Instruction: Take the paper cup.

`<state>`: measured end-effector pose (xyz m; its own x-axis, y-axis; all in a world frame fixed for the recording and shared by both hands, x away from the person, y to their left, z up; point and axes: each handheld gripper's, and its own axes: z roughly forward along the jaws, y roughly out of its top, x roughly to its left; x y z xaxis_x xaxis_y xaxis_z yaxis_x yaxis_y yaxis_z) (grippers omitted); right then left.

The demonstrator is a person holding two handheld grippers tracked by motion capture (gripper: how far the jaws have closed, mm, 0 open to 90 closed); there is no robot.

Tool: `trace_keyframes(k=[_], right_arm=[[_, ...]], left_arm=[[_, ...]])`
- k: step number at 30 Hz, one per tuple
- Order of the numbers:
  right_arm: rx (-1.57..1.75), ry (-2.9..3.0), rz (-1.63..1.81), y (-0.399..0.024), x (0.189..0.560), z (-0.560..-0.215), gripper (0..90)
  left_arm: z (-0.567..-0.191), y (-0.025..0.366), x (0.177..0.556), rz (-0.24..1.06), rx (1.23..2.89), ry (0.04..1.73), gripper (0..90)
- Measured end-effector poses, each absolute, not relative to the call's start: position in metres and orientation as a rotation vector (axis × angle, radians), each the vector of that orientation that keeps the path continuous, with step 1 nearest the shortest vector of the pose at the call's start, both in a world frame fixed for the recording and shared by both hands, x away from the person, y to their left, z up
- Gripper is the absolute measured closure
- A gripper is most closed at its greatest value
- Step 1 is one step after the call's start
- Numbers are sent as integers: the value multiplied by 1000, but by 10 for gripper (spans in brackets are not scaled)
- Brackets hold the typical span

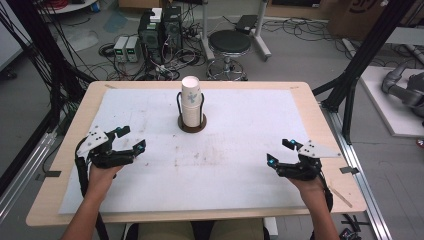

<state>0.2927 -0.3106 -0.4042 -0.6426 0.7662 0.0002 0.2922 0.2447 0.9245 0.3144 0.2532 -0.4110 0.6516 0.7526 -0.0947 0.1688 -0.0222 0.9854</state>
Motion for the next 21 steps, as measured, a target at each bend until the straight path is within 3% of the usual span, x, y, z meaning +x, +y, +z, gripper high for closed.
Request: trace_keyframes(k=[14,21], right_arm=[[976,2064,1380,-312,293,-405,191],[976,2057,1377,-312,286,-403,191]], left_arm=[[-405,245,325,491,1553,773,165],[-380,229,345,457,1569,708,164]])
